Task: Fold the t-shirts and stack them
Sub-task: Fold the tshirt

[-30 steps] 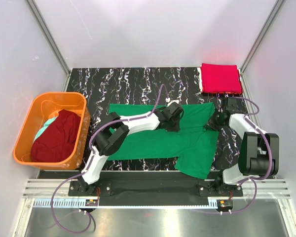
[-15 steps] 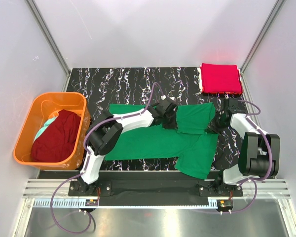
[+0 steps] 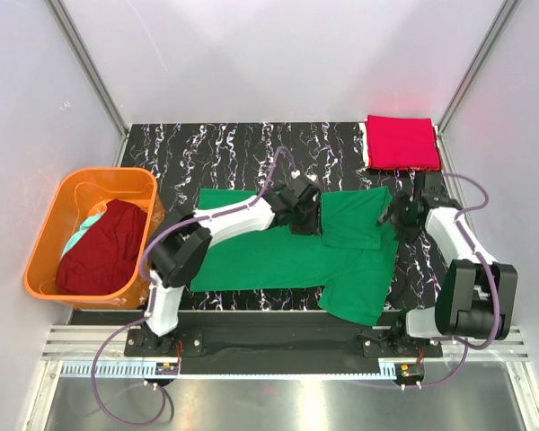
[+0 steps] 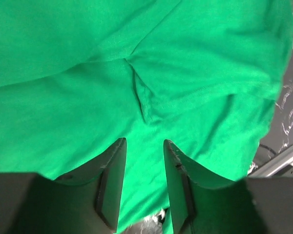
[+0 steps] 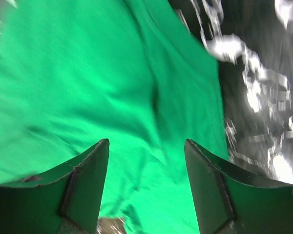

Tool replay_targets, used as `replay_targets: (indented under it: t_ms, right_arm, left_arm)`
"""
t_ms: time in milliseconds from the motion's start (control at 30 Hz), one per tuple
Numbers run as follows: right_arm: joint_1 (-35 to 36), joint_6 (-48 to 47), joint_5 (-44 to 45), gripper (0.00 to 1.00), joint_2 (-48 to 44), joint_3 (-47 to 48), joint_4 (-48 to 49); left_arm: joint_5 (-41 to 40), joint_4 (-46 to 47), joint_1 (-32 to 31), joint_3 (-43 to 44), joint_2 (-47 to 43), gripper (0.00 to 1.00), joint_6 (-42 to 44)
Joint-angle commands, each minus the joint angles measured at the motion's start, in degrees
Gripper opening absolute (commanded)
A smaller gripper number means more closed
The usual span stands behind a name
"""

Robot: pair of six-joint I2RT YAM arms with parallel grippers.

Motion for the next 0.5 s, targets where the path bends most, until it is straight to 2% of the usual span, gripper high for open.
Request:
replay_targets:
  t_ms: [0, 167, 300, 333, 467]
  right_arm:
    - [-0.3, -0.4, 3.1, 0.71, 2.4, 7.4, 6.1]
    - [-0.2, 0.4, -1.5, 0.7, 12.7, 15.5, 9.6]
    - [1.0, 0.2, -2.4, 0.69, 18.5, 18.2, 12.2]
    - [1.9, 0.1, -1.9, 0.67, 19.4, 19.9, 12.3]
    - [2.9, -0.8, 2.4, 0.5, 25.0, 24.1, 11.5]
  left_arm:
    - [-6.5, -2.8, 1.7, 0.4, -9.3, 0.42, 5.5]
    - [-10.5, -8.5, 8.2, 1.8, -10.2, 0.45, 10.1]
    - [-16.1, -11.9, 14.1, 2.4, -8.7, 0.47, 12.5]
    - [-17.9, -12.7, 15.1, 2.4, -7.8, 0.47, 12.5]
    - [-19.6, -12.6, 19.7, 1.3, -5.9, 0.46, 11.8]
